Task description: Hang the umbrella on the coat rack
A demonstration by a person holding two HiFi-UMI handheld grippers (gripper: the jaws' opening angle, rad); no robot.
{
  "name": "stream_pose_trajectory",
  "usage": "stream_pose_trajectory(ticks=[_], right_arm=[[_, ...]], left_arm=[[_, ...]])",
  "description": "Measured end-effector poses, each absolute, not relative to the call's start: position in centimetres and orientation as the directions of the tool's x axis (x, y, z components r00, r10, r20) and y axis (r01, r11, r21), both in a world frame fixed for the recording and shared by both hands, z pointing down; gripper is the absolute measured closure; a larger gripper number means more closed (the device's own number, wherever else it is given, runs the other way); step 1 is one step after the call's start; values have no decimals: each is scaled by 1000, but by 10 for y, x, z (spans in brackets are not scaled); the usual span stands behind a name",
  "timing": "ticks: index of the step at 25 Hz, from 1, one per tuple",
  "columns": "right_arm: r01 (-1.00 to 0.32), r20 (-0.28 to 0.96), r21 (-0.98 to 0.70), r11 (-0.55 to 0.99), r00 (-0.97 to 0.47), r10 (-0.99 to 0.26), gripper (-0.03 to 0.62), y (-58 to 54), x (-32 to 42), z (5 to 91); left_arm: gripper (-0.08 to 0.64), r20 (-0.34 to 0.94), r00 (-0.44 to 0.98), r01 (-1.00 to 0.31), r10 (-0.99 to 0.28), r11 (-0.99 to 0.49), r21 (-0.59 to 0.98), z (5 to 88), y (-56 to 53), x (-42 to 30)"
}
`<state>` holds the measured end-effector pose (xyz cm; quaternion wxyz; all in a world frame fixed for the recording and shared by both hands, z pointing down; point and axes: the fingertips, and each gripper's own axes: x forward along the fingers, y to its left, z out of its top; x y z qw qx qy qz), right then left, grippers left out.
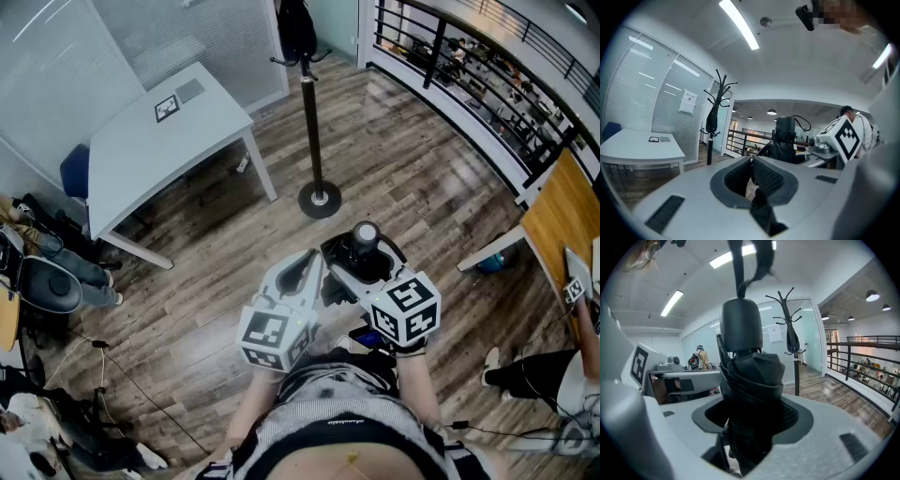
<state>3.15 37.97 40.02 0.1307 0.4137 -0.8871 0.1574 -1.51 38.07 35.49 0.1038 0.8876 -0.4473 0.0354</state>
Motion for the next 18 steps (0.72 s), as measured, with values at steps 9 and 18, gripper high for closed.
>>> stream_pose_trajectory(ticks=[9,18], right_arm=[[-769,362,-181,613,-632,-686,325,386,46,402],[-772,382,-176,610,-625,-681,325,396,71,414]], left_arm=[[541,153,596,-802,-788,-576,159,359,385,1],[541,172,592,-806,-787,-573,152,375,394,24]])
